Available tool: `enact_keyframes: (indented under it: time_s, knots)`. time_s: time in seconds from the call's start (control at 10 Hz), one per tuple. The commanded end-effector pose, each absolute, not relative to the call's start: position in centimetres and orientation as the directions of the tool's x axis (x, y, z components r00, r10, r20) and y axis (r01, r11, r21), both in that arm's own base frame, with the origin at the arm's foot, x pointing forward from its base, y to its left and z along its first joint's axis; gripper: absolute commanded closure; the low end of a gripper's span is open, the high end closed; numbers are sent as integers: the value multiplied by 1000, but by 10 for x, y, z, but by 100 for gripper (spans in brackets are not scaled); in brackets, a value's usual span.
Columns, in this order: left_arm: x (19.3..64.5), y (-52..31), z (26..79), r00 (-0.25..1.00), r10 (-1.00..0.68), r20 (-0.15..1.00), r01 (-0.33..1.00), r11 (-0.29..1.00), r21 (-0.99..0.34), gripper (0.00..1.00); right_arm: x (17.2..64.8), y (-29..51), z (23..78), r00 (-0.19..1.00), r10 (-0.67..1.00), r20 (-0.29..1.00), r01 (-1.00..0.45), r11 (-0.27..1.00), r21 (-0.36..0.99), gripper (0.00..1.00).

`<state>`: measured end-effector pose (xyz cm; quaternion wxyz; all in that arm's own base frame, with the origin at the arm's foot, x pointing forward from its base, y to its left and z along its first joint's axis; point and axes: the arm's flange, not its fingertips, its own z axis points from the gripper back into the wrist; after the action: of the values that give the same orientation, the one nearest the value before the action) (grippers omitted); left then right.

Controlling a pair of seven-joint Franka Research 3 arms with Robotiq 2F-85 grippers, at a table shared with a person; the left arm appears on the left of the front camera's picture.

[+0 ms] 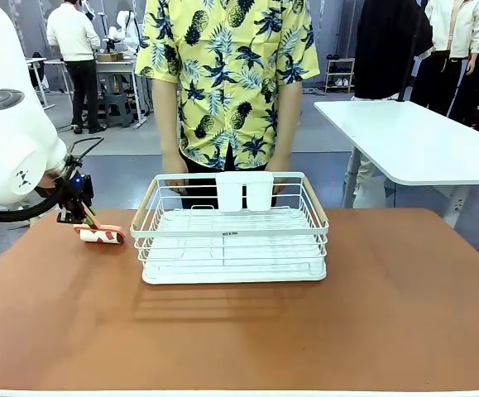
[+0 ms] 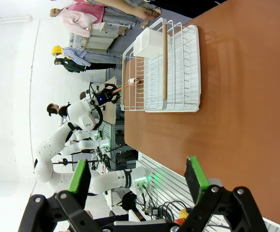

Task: Clean the table.
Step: Place the Lint Roller down when the Dish drying rack is positioned in the middle of the table.

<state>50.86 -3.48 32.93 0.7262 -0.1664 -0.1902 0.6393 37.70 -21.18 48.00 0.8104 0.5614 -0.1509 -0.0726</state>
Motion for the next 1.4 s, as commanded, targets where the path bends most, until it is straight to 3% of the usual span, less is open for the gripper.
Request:
enact_keyframes:
  time_s: [0.0, 0.4, 0.7, 0.9, 1.3]
  knots:
    - [499, -43, 320, 86, 994, 71, -869, 110, -482, 60, 375, -211, 484, 943, -288, 166, -59, 347, 936, 0]
    - [484, -40, 323, 89, 994, 63, -876, 108, -470, 0, 375, -211, 484, 943, -288, 166, -59, 347, 936, 0]
    - [459, -39, 330, 88, 996, 25, -916, 91, -390, 3, 375, -211, 484, 943, -288, 166, -59, 347, 936, 0]
    - [444, -38, 337, 79, 997, 15, -930, 79, -360, 0, 375, -211, 484, 943, -288, 166, -59, 347, 936, 0]
    - [432, -34, 350, 53, 998, 31, -930, 60, -362, 0, 375, -211, 484, 943, -288, 166, -59, 347, 936, 0]
